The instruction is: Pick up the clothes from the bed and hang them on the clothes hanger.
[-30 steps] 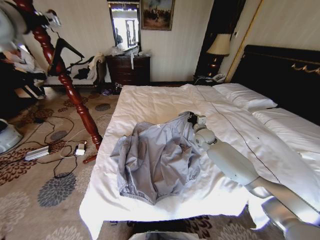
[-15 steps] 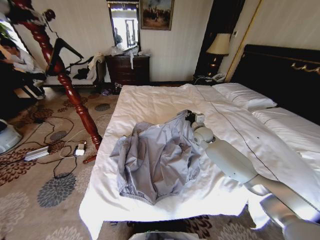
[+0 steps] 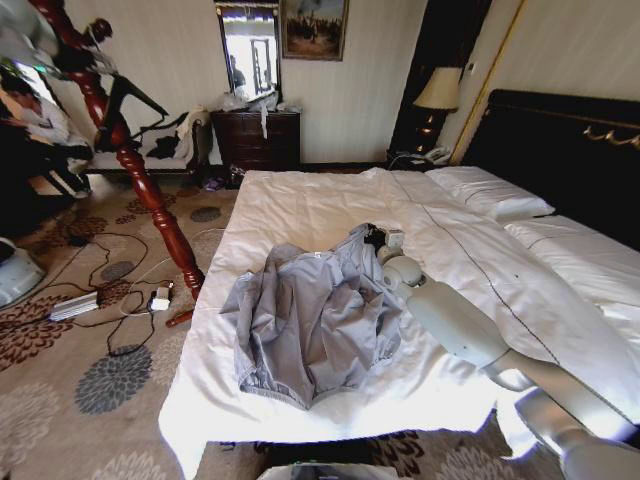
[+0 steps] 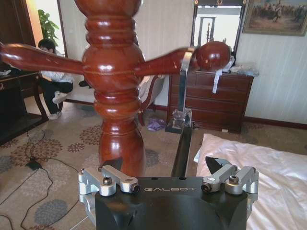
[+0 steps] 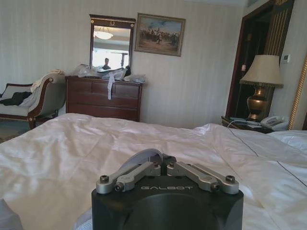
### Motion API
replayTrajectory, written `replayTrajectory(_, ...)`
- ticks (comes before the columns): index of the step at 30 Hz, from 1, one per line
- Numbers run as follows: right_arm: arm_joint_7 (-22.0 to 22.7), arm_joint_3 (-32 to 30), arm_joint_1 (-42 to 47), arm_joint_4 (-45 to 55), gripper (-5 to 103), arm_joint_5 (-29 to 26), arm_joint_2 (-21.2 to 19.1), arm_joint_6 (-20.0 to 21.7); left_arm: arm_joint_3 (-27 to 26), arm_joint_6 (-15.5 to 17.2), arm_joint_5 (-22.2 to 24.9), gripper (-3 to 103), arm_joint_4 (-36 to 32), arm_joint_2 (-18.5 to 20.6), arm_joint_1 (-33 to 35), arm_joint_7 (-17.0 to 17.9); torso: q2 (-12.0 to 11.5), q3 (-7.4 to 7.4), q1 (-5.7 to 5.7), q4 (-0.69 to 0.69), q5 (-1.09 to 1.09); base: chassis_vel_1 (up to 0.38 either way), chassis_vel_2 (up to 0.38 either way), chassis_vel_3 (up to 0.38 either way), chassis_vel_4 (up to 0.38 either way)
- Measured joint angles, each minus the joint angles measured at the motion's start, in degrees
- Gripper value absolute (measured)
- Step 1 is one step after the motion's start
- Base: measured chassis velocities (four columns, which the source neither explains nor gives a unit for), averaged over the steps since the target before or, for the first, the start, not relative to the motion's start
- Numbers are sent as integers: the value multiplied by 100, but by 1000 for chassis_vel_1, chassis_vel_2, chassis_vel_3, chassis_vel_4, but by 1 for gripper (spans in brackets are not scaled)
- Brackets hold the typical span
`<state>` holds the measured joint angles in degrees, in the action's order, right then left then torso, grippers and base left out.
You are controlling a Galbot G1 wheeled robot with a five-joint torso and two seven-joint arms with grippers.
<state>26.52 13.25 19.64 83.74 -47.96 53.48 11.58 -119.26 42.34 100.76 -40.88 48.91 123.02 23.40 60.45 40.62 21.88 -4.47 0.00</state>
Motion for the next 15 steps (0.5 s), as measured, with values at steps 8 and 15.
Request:
replayTrajectory(8, -33, 9, -3, 7, 0, 3, -29, -17, -120, -9, 9, 99, 635, 357, 200, -438, 0, 0, 0, 2, -1, 0, 0, 0, 0)
replayTrajectory(15, -34, -28, 86, 29, 0, 43, -34, -33, -159, -14, -26, 88, 989, 550, 269, -562, 0, -1, -1, 1, 0, 0, 0, 0, 0)
